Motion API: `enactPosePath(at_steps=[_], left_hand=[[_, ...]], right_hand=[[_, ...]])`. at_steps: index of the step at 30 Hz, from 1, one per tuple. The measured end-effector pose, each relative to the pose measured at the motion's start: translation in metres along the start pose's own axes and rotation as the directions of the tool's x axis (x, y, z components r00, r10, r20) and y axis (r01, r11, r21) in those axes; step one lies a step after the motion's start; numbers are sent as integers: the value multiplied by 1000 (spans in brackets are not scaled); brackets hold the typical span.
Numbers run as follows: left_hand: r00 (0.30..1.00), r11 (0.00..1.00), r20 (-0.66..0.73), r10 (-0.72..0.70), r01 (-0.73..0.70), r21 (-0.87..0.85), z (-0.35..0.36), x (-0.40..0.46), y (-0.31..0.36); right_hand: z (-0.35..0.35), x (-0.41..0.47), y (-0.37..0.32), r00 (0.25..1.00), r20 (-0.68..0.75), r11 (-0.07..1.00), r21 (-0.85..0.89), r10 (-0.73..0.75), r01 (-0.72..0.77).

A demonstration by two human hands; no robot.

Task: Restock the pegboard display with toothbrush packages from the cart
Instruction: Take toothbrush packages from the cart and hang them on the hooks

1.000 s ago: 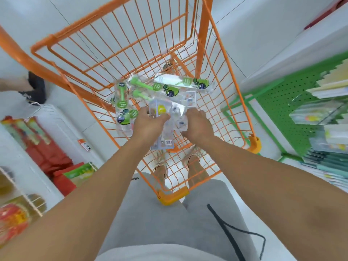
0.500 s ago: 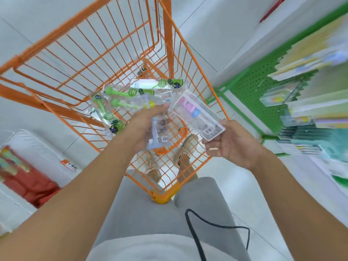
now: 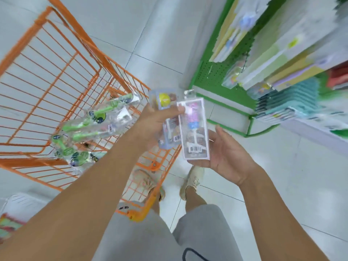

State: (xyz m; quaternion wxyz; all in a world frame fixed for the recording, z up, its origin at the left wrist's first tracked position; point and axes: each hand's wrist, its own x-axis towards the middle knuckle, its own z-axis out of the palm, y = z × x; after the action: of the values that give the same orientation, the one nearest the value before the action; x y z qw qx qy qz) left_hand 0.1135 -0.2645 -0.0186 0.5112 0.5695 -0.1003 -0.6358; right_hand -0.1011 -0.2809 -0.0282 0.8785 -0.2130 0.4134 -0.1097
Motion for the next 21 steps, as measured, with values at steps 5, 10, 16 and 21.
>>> enactPosePath(at_steps=[5,10,16,21], left_hand=[[998,991,26,-49,45,122,56,19,-28],[993,962,-99,-67,91,257,107,41,-67],[995,930,-95,-23,56,363,137,97,-126],[977,867,-73,200,-142,477,124,159,-177]], right_hand=[[-46,-15,-17,999,13,994,-103,-46,47],[-97,-28,-29,979,-153,981,-158,-133,109],[-167,35,-28,745,-534,876,-462,-400,140],[-222,119,-15,687,-447,782,-550,-573,295]])
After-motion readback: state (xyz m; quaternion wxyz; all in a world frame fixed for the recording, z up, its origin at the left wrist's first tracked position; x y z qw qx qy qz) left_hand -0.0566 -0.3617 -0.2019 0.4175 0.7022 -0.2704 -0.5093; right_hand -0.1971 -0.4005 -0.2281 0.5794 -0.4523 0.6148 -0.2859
